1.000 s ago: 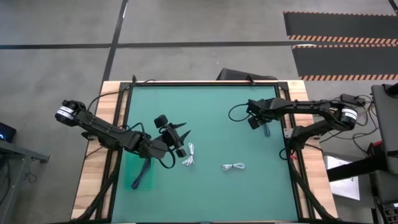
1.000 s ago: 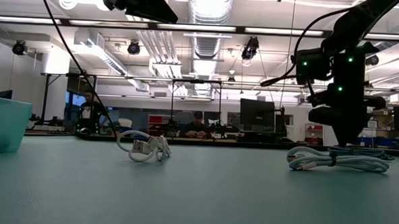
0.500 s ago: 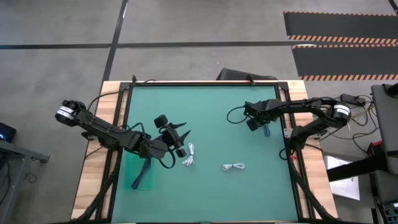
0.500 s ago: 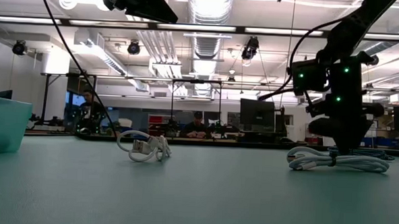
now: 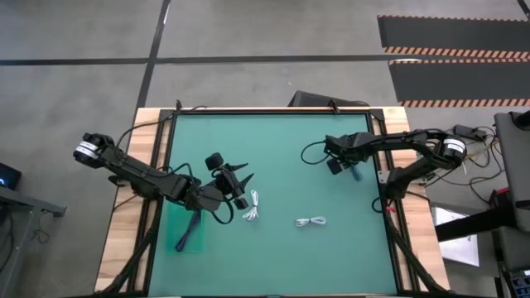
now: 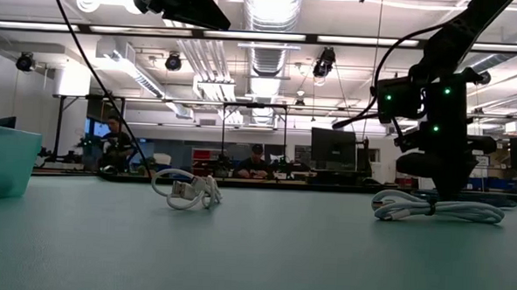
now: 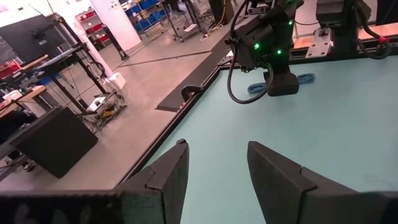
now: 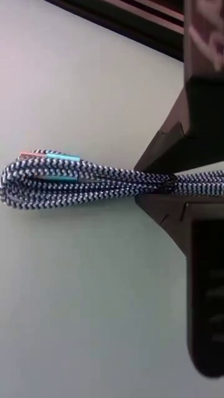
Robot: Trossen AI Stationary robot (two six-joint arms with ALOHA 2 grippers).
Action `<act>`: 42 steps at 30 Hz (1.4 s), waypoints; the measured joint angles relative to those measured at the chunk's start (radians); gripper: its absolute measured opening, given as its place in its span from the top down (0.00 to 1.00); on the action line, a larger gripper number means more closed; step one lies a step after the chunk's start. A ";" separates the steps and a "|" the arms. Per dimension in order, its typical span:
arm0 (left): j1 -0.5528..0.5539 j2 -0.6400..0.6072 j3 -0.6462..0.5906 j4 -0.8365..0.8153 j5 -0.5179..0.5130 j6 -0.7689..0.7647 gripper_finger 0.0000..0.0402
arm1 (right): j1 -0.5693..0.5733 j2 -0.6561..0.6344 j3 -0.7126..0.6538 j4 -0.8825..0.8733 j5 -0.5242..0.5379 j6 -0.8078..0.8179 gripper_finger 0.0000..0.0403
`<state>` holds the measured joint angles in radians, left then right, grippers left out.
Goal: Pick and place USB-C Cables
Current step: Put the black blue charger cable into the green bin
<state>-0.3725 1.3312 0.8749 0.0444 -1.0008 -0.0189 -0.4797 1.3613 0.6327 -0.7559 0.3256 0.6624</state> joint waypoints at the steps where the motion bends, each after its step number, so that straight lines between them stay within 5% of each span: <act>1: 0.000 0.000 0.000 0.000 0.000 0.000 0.63 | 0.000 0.000 0.000 0.001 0.000 0.000 0.91; 12: 0.000 0.000 0.000 0.001 0.001 -0.028 0.63 | 0.001 -0.021 -0.003 0.015 0.025 -0.033 0.95; 22: 0.000 0.000 0.000 0.003 0.011 -0.081 0.63 | 0.100 -0.217 -0.003 0.130 0.019 -0.123 0.95; 34: 0.000 0.000 0.000 0.086 0.133 -0.080 0.63 | 0.288 -0.362 -0.037 0.585 0.004 -0.362 0.95; 42: 0.000 0.000 -0.002 0.142 0.137 -0.079 0.63 | 0.336 -0.346 -0.150 1.057 -0.195 -0.494 0.95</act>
<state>-0.3729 1.3312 0.8733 0.1866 -0.8640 -0.0975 -0.1440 1.0154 0.4827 0.3011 0.1310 0.1684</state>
